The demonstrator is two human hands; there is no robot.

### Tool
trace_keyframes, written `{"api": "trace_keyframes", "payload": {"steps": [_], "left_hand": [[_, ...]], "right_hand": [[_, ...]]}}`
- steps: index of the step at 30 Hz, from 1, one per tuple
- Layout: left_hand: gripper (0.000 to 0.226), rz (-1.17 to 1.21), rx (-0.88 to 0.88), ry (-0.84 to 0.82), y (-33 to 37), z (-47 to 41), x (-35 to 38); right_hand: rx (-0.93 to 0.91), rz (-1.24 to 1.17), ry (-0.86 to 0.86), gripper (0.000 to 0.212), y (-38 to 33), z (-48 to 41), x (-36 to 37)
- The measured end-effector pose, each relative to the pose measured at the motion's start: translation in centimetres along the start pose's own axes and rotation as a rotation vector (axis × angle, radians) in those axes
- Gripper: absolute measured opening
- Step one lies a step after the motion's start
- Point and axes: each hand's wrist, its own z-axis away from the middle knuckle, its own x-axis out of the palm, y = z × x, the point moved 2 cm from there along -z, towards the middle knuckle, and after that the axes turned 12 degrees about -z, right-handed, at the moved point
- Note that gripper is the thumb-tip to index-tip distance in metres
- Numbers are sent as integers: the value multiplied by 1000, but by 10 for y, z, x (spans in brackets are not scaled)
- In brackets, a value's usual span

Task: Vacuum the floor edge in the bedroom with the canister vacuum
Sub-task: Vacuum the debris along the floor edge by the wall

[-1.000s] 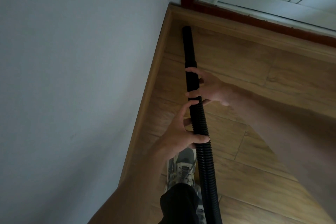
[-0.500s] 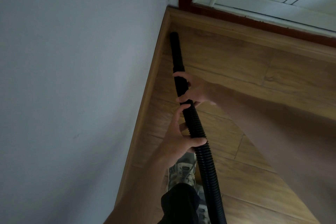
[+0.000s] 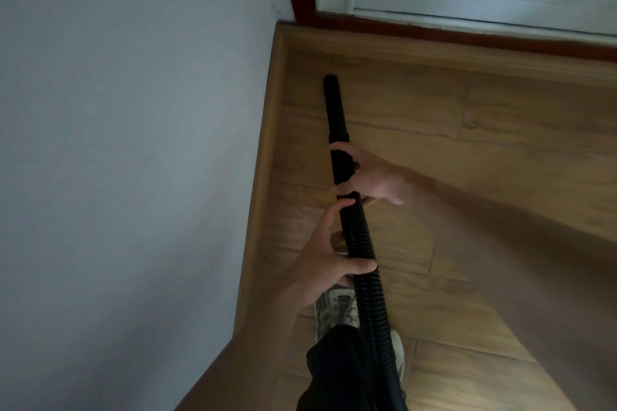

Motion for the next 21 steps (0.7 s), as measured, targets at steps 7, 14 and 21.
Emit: {"api": "trace_keyframes", "payload": {"steps": [7, 14, 21], "left_hand": [[92, -257, -70, -159, 19, 17, 20], [92, -451, -80, -224, 39, 32, 55], [91, -596, -5, -239, 68, 36, 110]], "right_hand": [[38, -244, 131, 87, 31, 51, -25], [-60, -440, 235, 88, 55, 106, -48], [-183, -493, 322, 91, 63, 158, -92]]}}
